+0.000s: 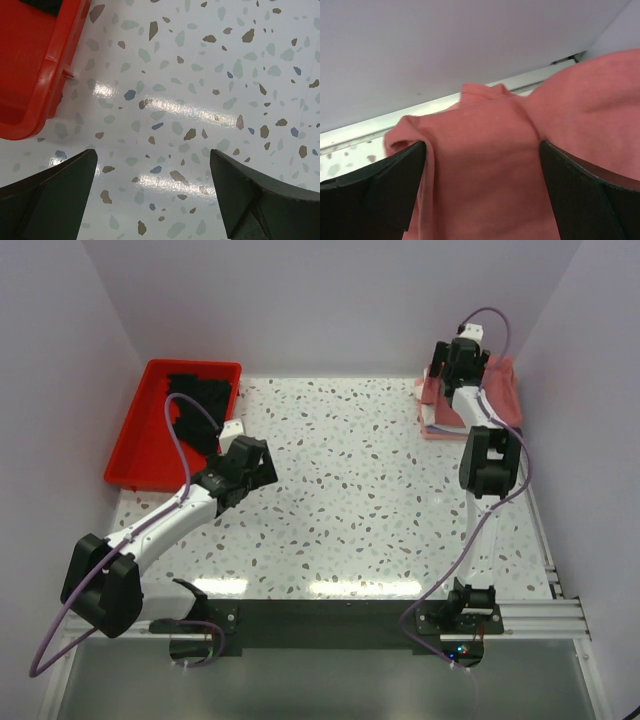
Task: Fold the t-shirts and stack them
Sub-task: Neatly place the folded tshirt to the corner
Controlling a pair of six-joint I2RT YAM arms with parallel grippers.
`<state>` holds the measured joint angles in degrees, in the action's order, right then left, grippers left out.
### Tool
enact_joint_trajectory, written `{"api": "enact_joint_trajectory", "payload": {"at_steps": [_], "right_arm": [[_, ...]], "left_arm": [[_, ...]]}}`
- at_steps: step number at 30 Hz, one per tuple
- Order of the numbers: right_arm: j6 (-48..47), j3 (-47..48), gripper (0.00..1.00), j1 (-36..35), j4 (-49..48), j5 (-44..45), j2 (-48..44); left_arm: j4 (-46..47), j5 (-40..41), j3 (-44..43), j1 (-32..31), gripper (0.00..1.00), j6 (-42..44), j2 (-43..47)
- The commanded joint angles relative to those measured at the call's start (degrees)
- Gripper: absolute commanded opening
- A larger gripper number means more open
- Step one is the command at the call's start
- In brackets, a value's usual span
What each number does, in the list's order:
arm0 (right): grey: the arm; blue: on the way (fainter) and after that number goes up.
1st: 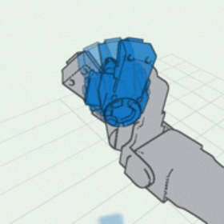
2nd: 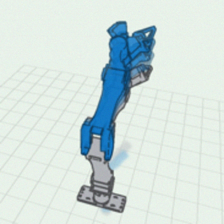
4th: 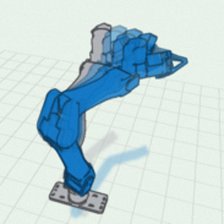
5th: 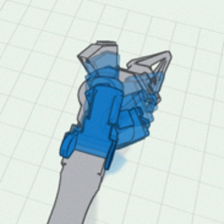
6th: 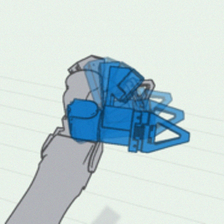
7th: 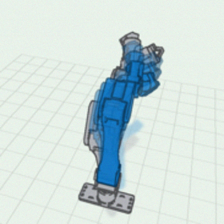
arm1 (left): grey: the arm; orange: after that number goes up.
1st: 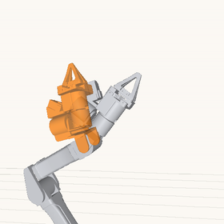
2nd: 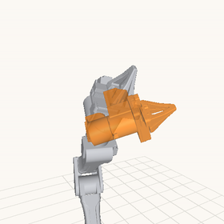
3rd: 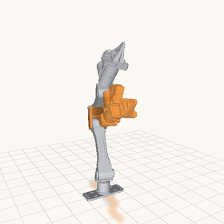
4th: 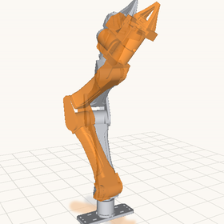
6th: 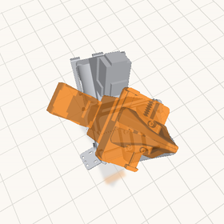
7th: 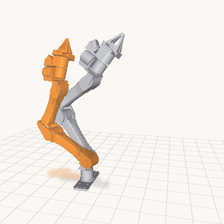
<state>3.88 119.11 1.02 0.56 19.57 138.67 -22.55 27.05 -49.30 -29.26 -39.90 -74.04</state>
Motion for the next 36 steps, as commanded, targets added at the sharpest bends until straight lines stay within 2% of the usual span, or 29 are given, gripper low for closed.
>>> {"api": "enact_joint_trajectory", "payload": {"at_steps": [1, 8, 13, 15, 24, 32, 36], "right_arm": [[0.69, 0.86, 0.99, 2.67, -3.28, 1.35, -2.36], [-0.19, 1.04, 0.99, 4.52, -5.56, -2.51, -1.56], [-0.45, 1.65, 0.99, 4.43, -5.22, -14.44, -2.18], [0.42, 2.18, 0.99, 4.26, -4.34, -16.23, -2.0], [-0.54, 7.54, 0.99, 2.85, 0.57, -17.38, 1.69], [1.04, 10.0, 0.99, 2.85, 3.21, -14.04, 5.29], [1.22, 14.38, 0.99, 2.85, 6.47, -14.73, 8.45]], "left_arm": [[3.12, -0.5, -1.24, 0.34, 1.0, -0.36, -0.4], [3.38, -0.86, -2.29, 0.34, 1.0, -0.18, -1.81], [3.39, -1.3, -3.08, 0.34, 1.0, -0.18, -3.04], [3.39, -1.56, -3.26, 0.34, 1.0, -0.18, -3.39], [2.77, -1.3, -3.09, 0.34, 1.0, -0.18, -2.78], [2.33, -0.77, -2.91, 0.34, 1.0, 0.0, -2.6], [2.86, -0.94, -2.65, 0.34, 1.0, 0.0, -2.78]]}}
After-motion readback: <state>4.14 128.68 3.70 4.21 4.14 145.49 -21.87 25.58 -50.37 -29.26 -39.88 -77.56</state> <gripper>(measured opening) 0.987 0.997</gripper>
